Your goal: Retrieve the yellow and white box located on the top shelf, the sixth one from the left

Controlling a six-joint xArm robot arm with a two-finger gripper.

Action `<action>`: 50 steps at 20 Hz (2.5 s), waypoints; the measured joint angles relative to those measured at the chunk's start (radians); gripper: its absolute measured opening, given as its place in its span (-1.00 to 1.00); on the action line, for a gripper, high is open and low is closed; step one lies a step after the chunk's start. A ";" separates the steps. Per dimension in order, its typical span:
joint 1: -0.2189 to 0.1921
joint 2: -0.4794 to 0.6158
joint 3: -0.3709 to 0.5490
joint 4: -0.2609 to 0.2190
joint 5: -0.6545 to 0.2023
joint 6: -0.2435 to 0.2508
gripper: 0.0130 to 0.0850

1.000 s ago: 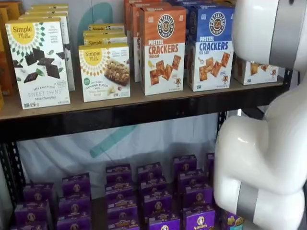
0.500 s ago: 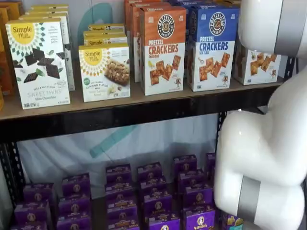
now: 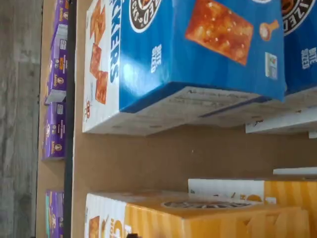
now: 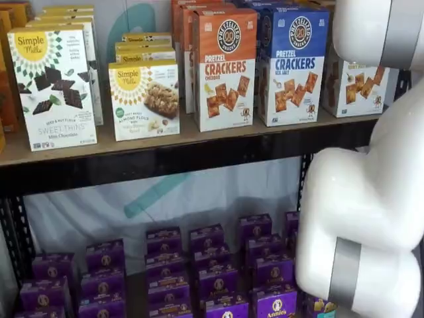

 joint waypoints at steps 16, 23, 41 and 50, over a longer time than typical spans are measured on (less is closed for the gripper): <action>0.069 0.100 -0.177 -0.175 0.179 0.043 1.00; 0.082 0.109 -0.193 -0.218 0.210 0.043 1.00; 0.084 0.075 -0.121 -0.227 0.173 0.036 0.56; 0.076 0.075 -0.125 -0.217 0.177 0.033 0.33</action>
